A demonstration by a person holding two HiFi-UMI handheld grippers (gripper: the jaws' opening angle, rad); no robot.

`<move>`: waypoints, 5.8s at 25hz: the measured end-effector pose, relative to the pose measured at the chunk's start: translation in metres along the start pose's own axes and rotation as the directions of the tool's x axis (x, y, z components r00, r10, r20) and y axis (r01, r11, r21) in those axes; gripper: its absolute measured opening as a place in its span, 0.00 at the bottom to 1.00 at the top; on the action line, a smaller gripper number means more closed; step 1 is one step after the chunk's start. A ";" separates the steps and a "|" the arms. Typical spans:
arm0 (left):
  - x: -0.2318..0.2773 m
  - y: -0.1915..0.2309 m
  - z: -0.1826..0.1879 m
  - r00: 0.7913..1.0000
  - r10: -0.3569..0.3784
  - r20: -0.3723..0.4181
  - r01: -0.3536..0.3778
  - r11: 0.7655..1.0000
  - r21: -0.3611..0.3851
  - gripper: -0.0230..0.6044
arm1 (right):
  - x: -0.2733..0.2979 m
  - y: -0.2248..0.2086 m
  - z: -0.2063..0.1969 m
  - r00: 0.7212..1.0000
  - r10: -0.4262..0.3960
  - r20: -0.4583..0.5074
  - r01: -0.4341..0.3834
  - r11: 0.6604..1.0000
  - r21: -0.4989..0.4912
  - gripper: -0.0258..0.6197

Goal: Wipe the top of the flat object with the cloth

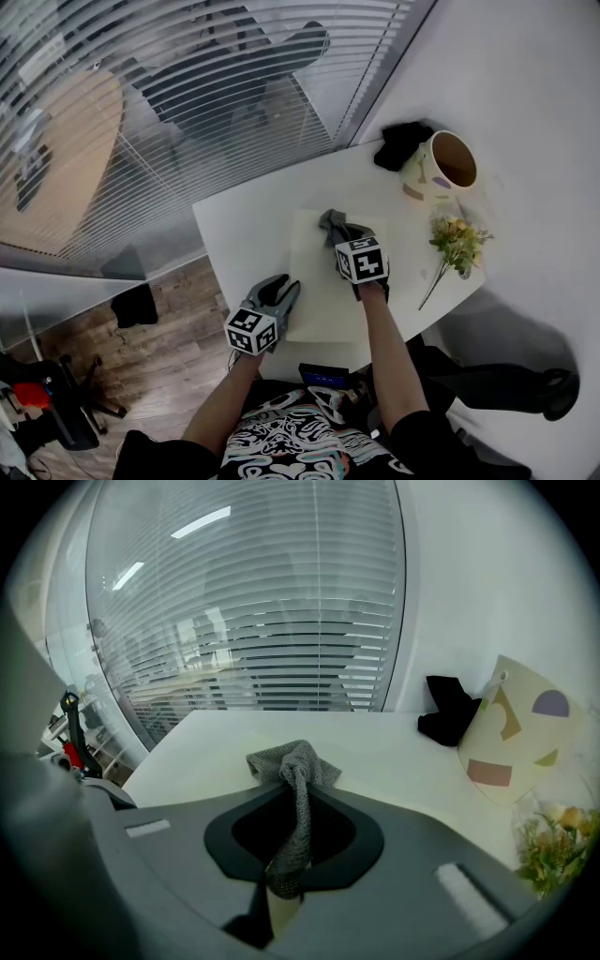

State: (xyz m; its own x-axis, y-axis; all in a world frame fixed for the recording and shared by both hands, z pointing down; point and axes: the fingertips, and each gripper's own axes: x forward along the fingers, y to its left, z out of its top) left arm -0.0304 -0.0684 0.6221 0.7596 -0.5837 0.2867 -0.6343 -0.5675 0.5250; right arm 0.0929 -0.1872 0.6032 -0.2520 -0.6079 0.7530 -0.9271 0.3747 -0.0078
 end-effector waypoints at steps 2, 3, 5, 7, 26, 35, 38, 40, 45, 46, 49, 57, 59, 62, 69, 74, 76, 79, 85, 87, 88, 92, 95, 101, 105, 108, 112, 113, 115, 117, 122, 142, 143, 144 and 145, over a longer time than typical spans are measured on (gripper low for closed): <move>0.000 0.000 0.001 1.000 -0.001 -0.002 0.001 1.000 -0.002 0.33 | -0.001 0.000 0.000 1.000 0.001 -0.001 -0.001 1.000 0.000 0.07; 0.000 0.000 0.001 1.000 0.000 -0.002 0.000 1.000 -0.002 0.33 | -0.001 -0.001 0.000 1.000 0.001 0.000 -0.001 1.000 0.001 0.07; 0.000 -0.001 0.001 1.000 0.001 0.000 -0.001 1.000 -0.001 0.33 | -0.001 -0.002 0.000 1.000 0.000 0.001 0.000 1.000 0.005 0.07; 0.000 -0.001 0.000 1.000 -0.001 0.000 0.001 1.000 -0.001 0.33 | -0.002 -0.003 -0.001 1.000 -0.001 0.002 0.001 1.000 0.008 0.07; -0.001 0.000 0.001 1.000 -0.002 0.001 0.002 1.000 -0.001 0.33 | -0.005 -0.008 -0.003 1.000 0.000 0.004 0.000 0.999 0.032 0.07; -0.001 0.000 0.000 1.000 0.000 0.001 0.000 1.000 0.000 0.33 | -0.007 -0.012 -0.006 1.000 0.008 0.006 -0.008 0.998 0.065 0.07; -0.001 0.000 0.000 1.000 0.000 0.000 0.000 1.000 0.001 0.33 | -0.006 -0.013 -0.006 1.000 0.007 0.006 -0.007 0.998 0.066 0.07; -0.001 0.000 0.000 1.000 -0.001 0.000 0.001 1.000 0.000 0.33 | -0.007 -0.014 -0.006 1.000 0.006 0.006 -0.006 0.998 0.067 0.07; -0.001 0.000 0.000 1.000 -0.001 -0.002 0.001 1.000 -0.001 0.33 | -0.009 -0.017 -0.008 1.000 0.005 0.005 -0.005 0.997 0.080 0.07; -0.001 0.000 0.000 1.000 -0.001 -0.001 0.001 1.000 -0.001 0.33 | -0.009 -0.017 -0.008 1.000 0.004 0.007 -0.005 0.996 0.084 0.07; 0.000 0.000 0.000 1.000 -0.003 0.000 0.003 1.000 -0.001 0.33 | -0.010 -0.022 -0.009 1.000 -0.015 0.009 0.014 0.997 0.079 0.07; -0.002 0.001 0.000 1.000 0.000 0.002 0.000 1.000 0.003 0.33 | -0.020 -0.047 -0.020 0.998 -0.058 0.009 0.057 0.990 0.125 0.07; -0.001 0.001 0.000 1.000 0.000 0.003 0.000 1.000 0.002 0.33 | -0.020 -0.049 -0.021 0.998 -0.063 0.013 0.061 0.989 0.132 0.07; -0.002 0.001 0.000 1.000 0.000 0.003 0.000 1.000 0.002 0.33 | -0.021 -0.050 -0.022 0.998 -0.067 0.015 0.064 0.988 0.138 0.07; -0.001 0.000 0.000 1.000 0.006 0.006 -0.006 1.000 0.007 0.33 | -0.030 -0.070 -0.031 0.995 -0.103 0.006 0.101 0.984 0.148 0.07; -0.003 0.000 0.000 1.000 0.009 0.008 -0.009 1.000 0.009 0.33 | -0.037 -0.078 -0.037 0.992 -0.127 0.006 0.124 0.979 0.162 0.07; -0.003 0.000 0.000 1.000 0.012 0.009 -0.012 1.000 0.006 0.33 | -0.038 -0.078 -0.038 0.991 -0.134 0.006 0.131 0.979 0.158 0.07; -0.003 0.001 -0.001 1.000 0.018 0.013 -0.018 1.000 0.002 0.33 | -0.040 -0.075 -0.041 0.989 -0.147 0.003 0.145 0.980 0.137 0.07; -0.008 0.004 0.001 1.000 0.024 0.010 -0.024 1.000 0.002 0.33 | -0.045 -0.064 -0.046 0.990 -0.141 0.009 0.139 0.982 0.128 0.07; -0.007 0.004 0.002 1.000 0.028 0.012 -0.028 1.000 0.005 0.33 | -0.047 -0.060 -0.048 0.990 -0.141 0.012 0.139 0.984 0.115 0.07; -0.006 0.004 0.002 1.000 0.027 0.012 -0.027 1.000 0.006 0.33 | -0.048 -0.058 -0.049 0.990 -0.144 0.009 0.143 0.985 0.096 0.07; -0.005 0.004 0.002 0.999 0.030 0.010 -0.030 1.000 0.007 0.33 | -0.051 -0.040 -0.054 0.991 -0.132 0.004 0.132 0.991 0.024 0.07; -0.004 0.003 0.002 0.999 0.034 0.012 -0.034 0.999 0.012 0.33 | -0.050 -0.027 -0.058 0.994 -0.108 0.013 0.107 0.994 0.007 0.07; -0.003 0.003 0.001 0.999 0.037 0.008 -0.037 0.999 0.011 0.33 | -0.044 -0.019 -0.060 0.995 -0.096 0.002 0.096 0.992 -0.077 0.07; -0.003 0.004 0.001 0.999 0.037 0.006 -0.037 0.999 0.003 0.33 | -0.042 -0.010 -0.057 0.996 -0.086 0.015 0.087 0.987 -0.133 0.07; -0.003 0.004 0.001 0.999 0.037 0.003 -0.037 0.999 0.000 0.33 | -0.039 0.006 -0.054 0.998 -0.037 0.058 0.046 0.986 -0.162 0.07; -0.004 0.004 0.001 0.999 0.039 0.002 -0.039 0.999 -0.005 0.33 | -0.039 0.012 -0.055 0.998 -0.012 0.068 0.024 0.985 -0.170 0.07; -0.004 0.004 0.001 0.999 0.041 0.003 -0.041 0.999 -0.004 0.33 | -0.040 0.013 -0.055 0.998 0.001 0.063 0.010 0.986 -0.164 0.07; -0.005 0.004 0.001 0.999 0.045 0.005 -0.045 0.999 0.001 0.33 | -0.041 0.015 -0.057 0.998 0.019 0.055 -0.010 0.988 -0.155 0.07; -0.004 0.004 0.001 0.999 0.049 0.005 -0.049 0.999 0.004 0.33 | -0.043 0.016 -0.059 0.998 0.021 0.054 -0.012 0.987 -0.158 0.07; -0.004 0.005 0.000 0.998 0.057 0.000 -0.057 0.998 0.003 0.33 | -0.048 0.021 -0.065 0.998 0.029 0.054 -0.020 0.987 -0.160 0.07; -0.003 0.006 0.001 0.997 0.073 0.012 -0.073 0.997 0.014 0.33 | -0.069 0.036 -0.092 0.998 0.033 0.056 -0.022 0.983 -0.181 0.07; -0.003 0.006 0.001 0.997 0.073 0.013 -0.074 0.997 0.014 0.33 | -0.070 0.037 -0.093 0.998 0.032 0.055 -0.022 0.983 -0.182 0.07; -0.004 0.006 0.001 0.997 0.073 0.014 -0.074 0.997 0.014 0.33 | -0.071 0.038 -0.095 0.998 0.032 0.055 -0.021 0.983 -0.181 0.07; -0.004 0.006 0.001 0.997 0.073 0.015 -0.073 0.997 0.015 0.33 | -0.073 0.039 -0.096 0.998 0.031 0.055 -0.021 0.983 -0.181 0.07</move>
State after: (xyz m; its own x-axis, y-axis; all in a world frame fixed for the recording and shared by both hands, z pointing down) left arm -0.0374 -0.0705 0.6235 0.7093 -0.6319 0.3125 -0.6901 -0.5318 0.4909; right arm 0.1017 -0.0610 0.6115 -0.2956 -0.6335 0.7150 -0.8563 0.5076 0.0957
